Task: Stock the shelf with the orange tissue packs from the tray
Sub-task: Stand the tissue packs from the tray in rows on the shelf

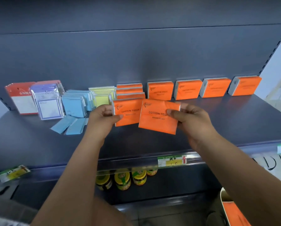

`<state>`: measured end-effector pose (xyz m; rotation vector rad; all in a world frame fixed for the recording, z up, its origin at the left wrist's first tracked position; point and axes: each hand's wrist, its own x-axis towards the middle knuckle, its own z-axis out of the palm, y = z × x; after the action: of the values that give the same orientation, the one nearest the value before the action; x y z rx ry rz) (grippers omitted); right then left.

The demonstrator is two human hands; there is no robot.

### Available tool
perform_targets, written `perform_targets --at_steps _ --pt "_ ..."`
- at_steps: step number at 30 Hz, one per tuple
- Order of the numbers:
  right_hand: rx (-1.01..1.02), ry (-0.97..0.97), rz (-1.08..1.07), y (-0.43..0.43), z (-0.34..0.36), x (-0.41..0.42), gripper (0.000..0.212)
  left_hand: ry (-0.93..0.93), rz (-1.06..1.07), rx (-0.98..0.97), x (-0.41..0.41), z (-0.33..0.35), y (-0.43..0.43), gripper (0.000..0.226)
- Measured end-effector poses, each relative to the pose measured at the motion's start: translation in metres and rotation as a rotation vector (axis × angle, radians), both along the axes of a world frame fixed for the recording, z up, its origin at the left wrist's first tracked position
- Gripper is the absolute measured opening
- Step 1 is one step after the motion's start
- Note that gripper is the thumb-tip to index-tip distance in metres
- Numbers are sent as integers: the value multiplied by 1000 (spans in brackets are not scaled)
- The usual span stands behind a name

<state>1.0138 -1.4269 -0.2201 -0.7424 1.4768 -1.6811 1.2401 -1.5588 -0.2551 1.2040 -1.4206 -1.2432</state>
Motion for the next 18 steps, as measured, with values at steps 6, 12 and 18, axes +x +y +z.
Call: perform_targets --at_steps 6,12,18 --pt "-36 -13 26 -19 -4 -5 38 -10 5 3 -1 -6 -9 25" --pt "-52 -17 45 -28 -8 -2 40 -57 -2 -28 -9 -7 -9 27" --pt "-24 60 44 -29 -12 1 41 -176 65 -115 -10 -12 -14 26"
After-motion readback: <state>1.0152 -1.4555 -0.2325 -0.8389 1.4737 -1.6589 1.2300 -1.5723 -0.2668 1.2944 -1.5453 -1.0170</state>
